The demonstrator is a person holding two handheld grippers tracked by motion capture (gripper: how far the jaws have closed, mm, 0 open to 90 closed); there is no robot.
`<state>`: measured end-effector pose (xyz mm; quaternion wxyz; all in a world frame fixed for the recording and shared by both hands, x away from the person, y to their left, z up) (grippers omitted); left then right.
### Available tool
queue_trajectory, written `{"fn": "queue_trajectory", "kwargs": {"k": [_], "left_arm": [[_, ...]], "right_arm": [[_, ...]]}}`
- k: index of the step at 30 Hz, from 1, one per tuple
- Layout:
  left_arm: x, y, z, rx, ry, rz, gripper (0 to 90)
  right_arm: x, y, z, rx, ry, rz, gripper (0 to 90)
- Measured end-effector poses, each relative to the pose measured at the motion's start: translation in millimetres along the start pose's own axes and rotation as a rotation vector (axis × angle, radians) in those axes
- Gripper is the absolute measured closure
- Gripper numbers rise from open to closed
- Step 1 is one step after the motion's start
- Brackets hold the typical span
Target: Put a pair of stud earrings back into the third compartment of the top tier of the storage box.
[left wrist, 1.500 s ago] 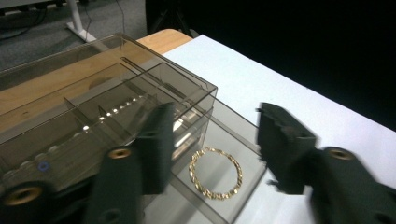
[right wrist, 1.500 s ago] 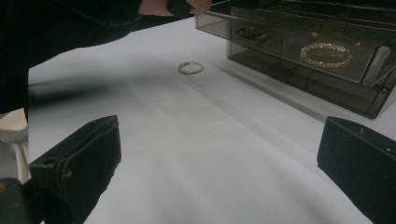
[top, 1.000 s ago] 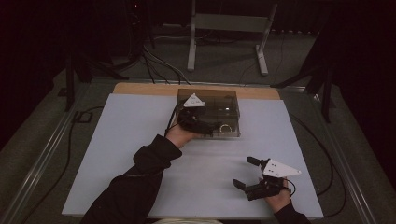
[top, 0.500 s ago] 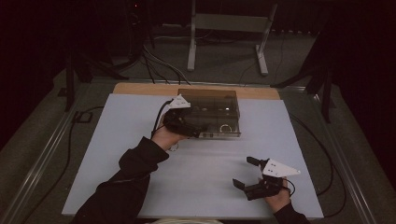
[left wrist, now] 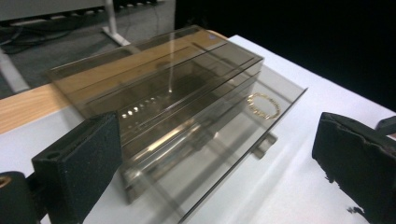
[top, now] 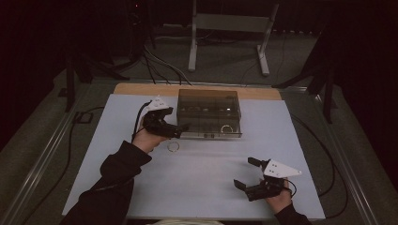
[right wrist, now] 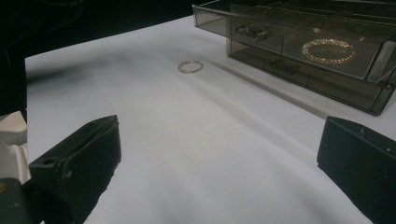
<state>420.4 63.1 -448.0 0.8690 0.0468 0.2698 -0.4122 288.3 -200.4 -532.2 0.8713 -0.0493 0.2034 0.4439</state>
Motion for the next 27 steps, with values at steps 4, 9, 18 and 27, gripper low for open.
{"fn": "queue_trajectory", "kwargs": {"k": [4, 9, 18, 27], "left_arm": [[-5.3, 6.5, -10.0, -0.003, 0.009, 0.012, 2.7], [-10.1, 12.2, -22.9, -0.009, 0.015, 0.018, 2.7], [-10.6, 15.6, -50.9, -0.012, 0.036, -0.002, 3.0], [2.1, 21.3, -80.0, -0.049, 0.073, -0.010, 7.2]], "right_arm": [[0.7, 0.1, -0.2, -0.005, 0.003, -0.001, 0.0], [0.6, -0.1, -0.4, -0.006, 0.004, -0.004, 0.0], [1.0, 0.1, -0.6, -0.006, 0.007, -0.006, 0.0], [1.3, -0.2, -1.0, -0.008, 0.009, -0.007, 0.0]]}}
Point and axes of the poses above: each handheld gripper's, and its own axes: x roughly forward along the jaws, z roughly out of its top, y roughly to its left, the point moved 8 cm from there along x, roughly forward along the jaws, and after that the axes turned 3 degrees about y, right-handed, at the moved point
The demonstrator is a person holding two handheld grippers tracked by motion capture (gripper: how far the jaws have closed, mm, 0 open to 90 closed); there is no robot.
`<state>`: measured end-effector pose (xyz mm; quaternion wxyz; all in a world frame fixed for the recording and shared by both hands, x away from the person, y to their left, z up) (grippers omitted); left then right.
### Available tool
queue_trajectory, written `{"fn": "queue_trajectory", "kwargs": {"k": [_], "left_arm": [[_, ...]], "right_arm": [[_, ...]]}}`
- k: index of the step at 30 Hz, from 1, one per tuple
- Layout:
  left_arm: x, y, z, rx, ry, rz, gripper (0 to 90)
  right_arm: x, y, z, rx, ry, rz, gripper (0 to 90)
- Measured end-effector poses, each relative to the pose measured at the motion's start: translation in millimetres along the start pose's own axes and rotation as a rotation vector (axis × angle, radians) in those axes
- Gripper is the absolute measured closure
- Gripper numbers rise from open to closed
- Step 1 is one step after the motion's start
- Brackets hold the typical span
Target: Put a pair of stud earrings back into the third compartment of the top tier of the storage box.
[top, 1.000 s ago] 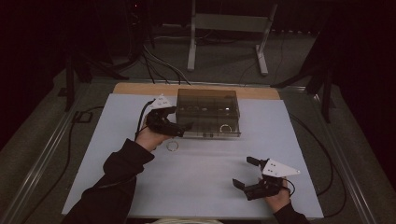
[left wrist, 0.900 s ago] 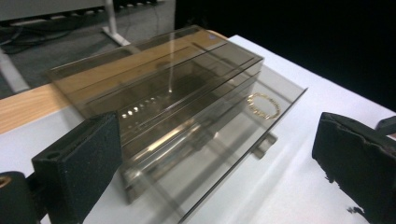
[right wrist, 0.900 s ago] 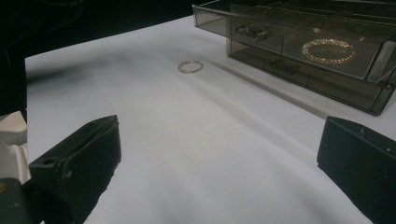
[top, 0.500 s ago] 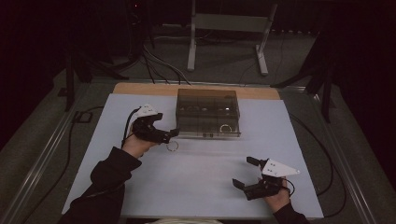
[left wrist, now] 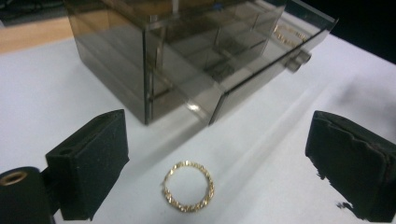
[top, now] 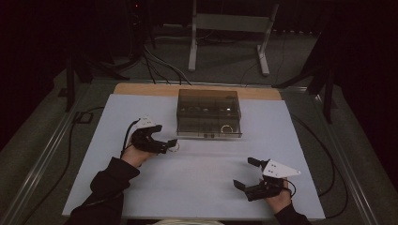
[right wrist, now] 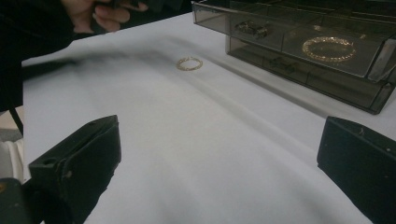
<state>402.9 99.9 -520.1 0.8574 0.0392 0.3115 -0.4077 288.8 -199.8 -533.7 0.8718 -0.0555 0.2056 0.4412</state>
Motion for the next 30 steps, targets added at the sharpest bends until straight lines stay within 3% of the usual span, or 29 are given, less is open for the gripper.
{"fn": "queue_trajectory", "kwargs": {"k": [11, 18, 22, 30], "left_arm": [[15.8, 9.8, -28.8, -0.043, 0.072, 0.007, 23.0], [22.5, 13.1, -36.5, -0.072, 0.106, 0.041, 38.5], [27.1, 14.7, -42.3, -0.079, 0.150, 0.084, 50.6], [34.3, 15.3, -48.2, -0.094, 0.193, 0.117, 62.6]], "right_arm": [[0.0, 0.3, -0.3, -0.003, 0.004, -0.002, 0.0], [0.3, 0.1, -0.4, 0.000, 0.004, -0.001, 0.0], [-0.1, 0.5, -0.5, -0.003, 0.006, -0.001, 0.0], [0.3, 0.4, -0.5, -0.002, 0.006, -0.001, 0.0]]}}
Point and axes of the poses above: each handheld gripper's, and its own axes: x roughly forward along the jaws, z roughly out of its top, y roughly to its left, the point moved 8 cm from there along x, roughly forward along the jaws, and after that the axes turned 3 degrees about y, right-handed, at the moved point
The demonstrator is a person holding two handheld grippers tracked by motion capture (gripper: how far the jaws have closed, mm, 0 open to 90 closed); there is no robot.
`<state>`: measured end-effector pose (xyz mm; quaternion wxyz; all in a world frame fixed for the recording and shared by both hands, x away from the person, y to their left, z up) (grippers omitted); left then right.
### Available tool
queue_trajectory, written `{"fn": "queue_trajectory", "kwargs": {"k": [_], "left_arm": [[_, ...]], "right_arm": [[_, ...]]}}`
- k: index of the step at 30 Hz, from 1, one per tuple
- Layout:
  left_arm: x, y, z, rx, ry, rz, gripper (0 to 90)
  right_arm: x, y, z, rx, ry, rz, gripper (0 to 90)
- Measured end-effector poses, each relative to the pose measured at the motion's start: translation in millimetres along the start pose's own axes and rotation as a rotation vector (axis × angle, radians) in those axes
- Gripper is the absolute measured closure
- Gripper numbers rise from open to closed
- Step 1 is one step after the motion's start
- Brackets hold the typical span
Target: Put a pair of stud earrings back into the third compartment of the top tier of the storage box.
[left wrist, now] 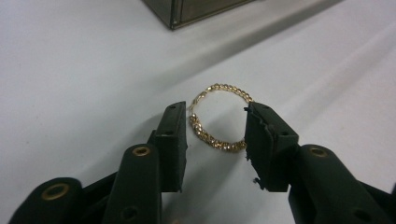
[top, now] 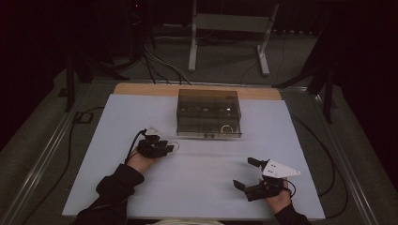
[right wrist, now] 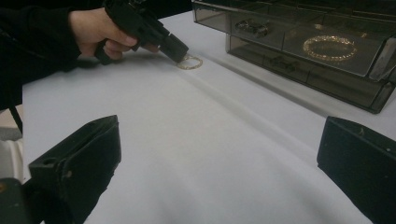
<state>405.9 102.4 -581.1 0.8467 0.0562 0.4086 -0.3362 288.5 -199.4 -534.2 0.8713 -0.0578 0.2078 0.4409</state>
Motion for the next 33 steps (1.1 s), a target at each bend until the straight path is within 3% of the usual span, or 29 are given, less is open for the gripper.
{"fn": "queue_trajectory", "kwargs": {"k": [2, 8, 17, 25, 26, 33], "left_arm": [[0.0, 0.0, 0.0, 0.000, 0.000, 0.000, 64.1], [0.5, 0.6, -0.8, 0.009, 0.004, 0.066, 73.6], [1.6, -2.3, 0.3, 0.025, 0.031, 0.095, 87.5], [1.0, -1.7, 1.0, 0.031, 0.037, 0.081, 88.2], [0.4, -2.2, 1.1, 0.047, 0.040, 0.080, 88.2], [-10.2, -4.1, 6.9, 0.055, 0.014, 0.071, 88.2]], "right_arm": [[-0.1, 0.3, -0.1, -0.001, 0.001, 0.000, 0.0], [0.4, 0.5, -0.3, -0.001, 0.004, 0.000, 0.0], [0.5, 0.4, -0.3, -0.001, 0.004, 0.001, 0.0], [0.1, 0.2, -0.2, -0.004, 0.003, -0.004, 0.0], [0.1, 0.2, -0.2, -0.004, 0.003, -0.004, 0.0], [-0.2, -0.3, 0.1, -0.002, 0.001, -0.005, 0.0]]}}
Point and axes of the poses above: each handheld gripper's, and its own axes: x roughly forward along the jaws, z roughly out of its top, y roughly to its left, the point moved 8 cm from there along x, roughly forward along the jaws, and after that the axes turned 3 degrees about y, right-handed, at the moved point
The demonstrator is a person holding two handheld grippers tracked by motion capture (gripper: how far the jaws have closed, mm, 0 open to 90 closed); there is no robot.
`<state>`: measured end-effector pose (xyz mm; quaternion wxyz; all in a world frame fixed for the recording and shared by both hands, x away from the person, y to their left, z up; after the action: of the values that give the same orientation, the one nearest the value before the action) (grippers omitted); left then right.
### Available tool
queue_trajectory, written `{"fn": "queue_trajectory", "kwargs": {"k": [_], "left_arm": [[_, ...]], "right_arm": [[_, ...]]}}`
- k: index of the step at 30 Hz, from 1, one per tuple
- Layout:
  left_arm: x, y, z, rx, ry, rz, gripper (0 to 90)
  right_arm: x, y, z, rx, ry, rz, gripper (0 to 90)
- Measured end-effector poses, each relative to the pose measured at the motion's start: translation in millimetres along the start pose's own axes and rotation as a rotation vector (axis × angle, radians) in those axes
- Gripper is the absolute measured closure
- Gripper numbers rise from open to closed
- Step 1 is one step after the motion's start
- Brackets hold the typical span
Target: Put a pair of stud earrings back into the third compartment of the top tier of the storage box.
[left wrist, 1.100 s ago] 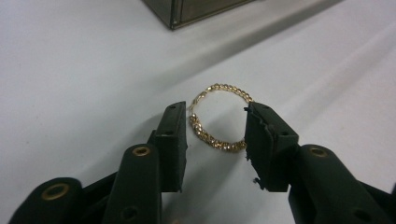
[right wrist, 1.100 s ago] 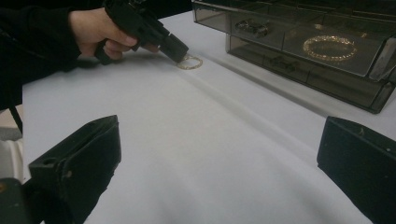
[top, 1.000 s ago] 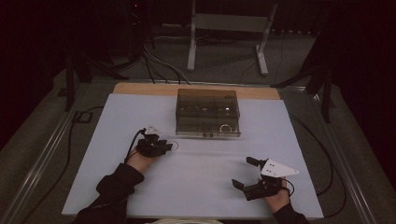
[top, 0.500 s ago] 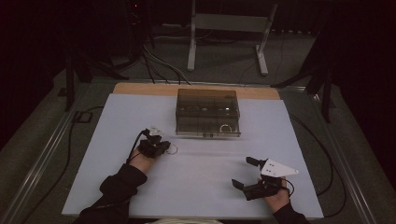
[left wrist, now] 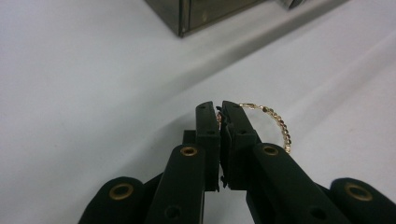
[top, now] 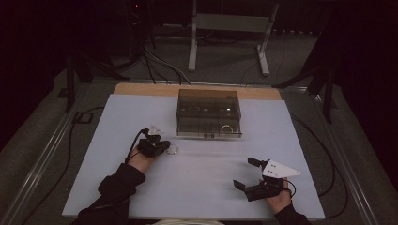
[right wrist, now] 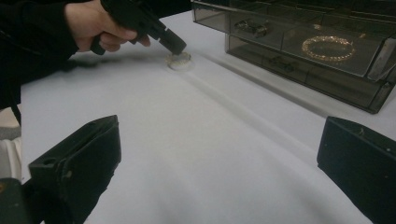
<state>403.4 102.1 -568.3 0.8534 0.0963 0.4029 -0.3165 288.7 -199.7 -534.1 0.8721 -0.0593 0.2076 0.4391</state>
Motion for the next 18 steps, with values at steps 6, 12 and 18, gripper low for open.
{"fn": "queue_trajectory", "kwargs": {"k": [6, 12, 18], "left_arm": [[-10.9, -4.5, 6.1, 0.006, -0.029, -0.013, 88.2], [-21.0, -13.2, 11.7, 0.045, -0.038, -0.021, 88.2], [-30.2, -24.3, 18.9, 0.075, -0.055, -0.043, 88.1]], "right_arm": [[0.1, -0.2, 0.0, 0.000, 0.000, -0.001, 0.0], [0.2, -0.3, -0.1, 0.000, 0.000, 0.000, 0.0], [0.4, -0.2, -0.2, 0.001, 0.002, 0.000, 0.0]]}}
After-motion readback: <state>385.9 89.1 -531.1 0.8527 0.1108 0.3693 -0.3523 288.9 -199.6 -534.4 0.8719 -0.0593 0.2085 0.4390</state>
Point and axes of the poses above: each handheld gripper's, and its own axes: x roughly forward along the jaws, z roughly out of its top, y roughly to its left, the point moved 8 cm from there along x, roughly forward along the jaws, and after that the axes turned 3 degrees about y, right-handed, at the moved point
